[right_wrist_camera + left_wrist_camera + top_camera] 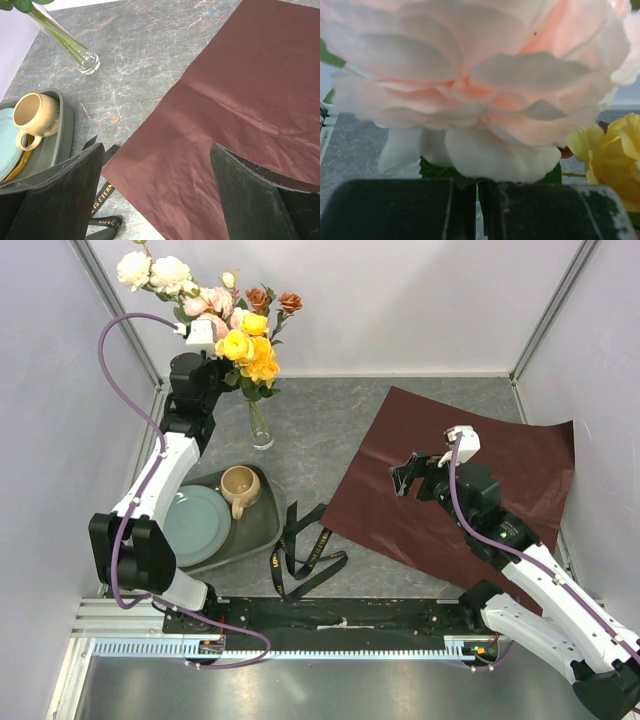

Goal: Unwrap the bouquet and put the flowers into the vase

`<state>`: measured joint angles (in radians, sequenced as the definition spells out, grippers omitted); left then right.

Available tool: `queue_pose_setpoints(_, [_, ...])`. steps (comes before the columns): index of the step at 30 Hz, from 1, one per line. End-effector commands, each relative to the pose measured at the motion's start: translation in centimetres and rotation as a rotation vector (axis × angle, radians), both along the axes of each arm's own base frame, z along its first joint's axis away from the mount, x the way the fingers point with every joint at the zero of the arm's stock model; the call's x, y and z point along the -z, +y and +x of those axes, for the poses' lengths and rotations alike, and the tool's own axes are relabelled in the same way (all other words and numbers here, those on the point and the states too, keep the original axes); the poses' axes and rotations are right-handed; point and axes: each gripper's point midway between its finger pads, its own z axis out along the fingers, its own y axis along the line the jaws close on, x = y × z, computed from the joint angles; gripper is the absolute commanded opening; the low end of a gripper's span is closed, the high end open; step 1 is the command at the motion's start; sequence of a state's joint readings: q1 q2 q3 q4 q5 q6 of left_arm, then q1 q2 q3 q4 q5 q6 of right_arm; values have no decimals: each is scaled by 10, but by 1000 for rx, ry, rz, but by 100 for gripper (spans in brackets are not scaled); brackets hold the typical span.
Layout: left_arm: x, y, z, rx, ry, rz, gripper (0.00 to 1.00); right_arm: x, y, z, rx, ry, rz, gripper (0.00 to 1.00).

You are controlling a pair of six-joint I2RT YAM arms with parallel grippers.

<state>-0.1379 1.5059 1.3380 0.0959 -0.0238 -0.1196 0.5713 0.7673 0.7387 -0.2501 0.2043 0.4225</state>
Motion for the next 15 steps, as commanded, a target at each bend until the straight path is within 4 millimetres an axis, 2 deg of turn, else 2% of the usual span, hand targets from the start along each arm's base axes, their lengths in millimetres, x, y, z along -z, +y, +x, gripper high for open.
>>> queue_pose_setpoints(1, [-6,-2,-5,13,-42,12,2,-15,2,1,-1,-35,37,94])
queue_pose_setpoints(12, [21,-3,-3,19,7,11,2,-11,1,-2,-1,-26,38,93])
queue_pose_setpoints(15, [16,-3,-4,16,3,1,2,-11,1,-1,-1,-26,40,93])
